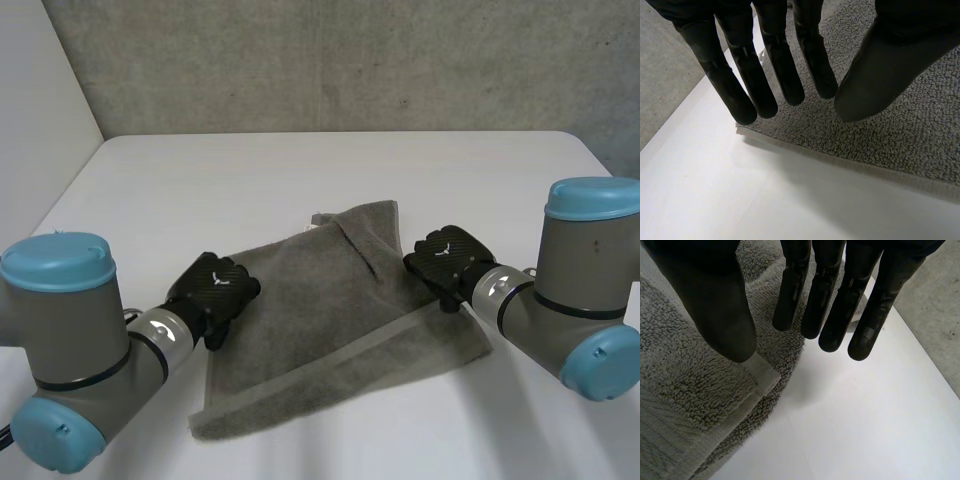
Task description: Fold the towel.
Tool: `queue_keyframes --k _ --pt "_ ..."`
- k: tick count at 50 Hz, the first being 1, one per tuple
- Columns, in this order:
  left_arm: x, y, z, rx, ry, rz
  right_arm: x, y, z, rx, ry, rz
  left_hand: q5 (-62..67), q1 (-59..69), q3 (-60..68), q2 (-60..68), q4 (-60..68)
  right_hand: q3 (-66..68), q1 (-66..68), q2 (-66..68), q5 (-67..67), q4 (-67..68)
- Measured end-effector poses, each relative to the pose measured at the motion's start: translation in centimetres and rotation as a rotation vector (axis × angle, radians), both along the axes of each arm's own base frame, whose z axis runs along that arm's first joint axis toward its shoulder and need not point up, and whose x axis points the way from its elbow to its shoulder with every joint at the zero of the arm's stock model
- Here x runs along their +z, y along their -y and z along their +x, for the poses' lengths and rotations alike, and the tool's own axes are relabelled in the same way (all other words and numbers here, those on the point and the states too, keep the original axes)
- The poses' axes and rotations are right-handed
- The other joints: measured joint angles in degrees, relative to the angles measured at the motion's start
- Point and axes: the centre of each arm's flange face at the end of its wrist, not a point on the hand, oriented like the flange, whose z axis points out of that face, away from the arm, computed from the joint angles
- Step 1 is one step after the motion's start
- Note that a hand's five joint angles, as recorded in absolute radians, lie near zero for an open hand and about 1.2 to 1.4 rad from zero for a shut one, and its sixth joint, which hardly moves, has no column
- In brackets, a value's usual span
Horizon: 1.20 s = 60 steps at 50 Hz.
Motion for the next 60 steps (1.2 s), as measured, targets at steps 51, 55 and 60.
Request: queue_keyframes --k 51,55,60 --pt "1.8 -1.6 0.2 0.017 -0.14 0.125 2.7 2.2 0.7 -0.128 0.267 0.056 -49.18 -47.19 -48.62 -47.42 -47.12 -24.34 -23.64 -24.39 -26.24 -24.82" --pt "1.4 -3.0 0.6 0.018 -0.119 0.179 1.9 3.0 0.9 -0.15 0.302 0.097 -49.14 -47.19 -48.61 -47.42 -47.12 -24.34 -23.64 -24.39 -26.09 -24.82" --pt "0.9 -4.4 0.9 0.015 -0.094 0.235 0.8 3.2 1.2 -0.156 0.302 0.139 -48.75 -47.19 -48.52 -47.36 -47.11 -24.34 -23.64 -24.39 -25.43 -24.81"
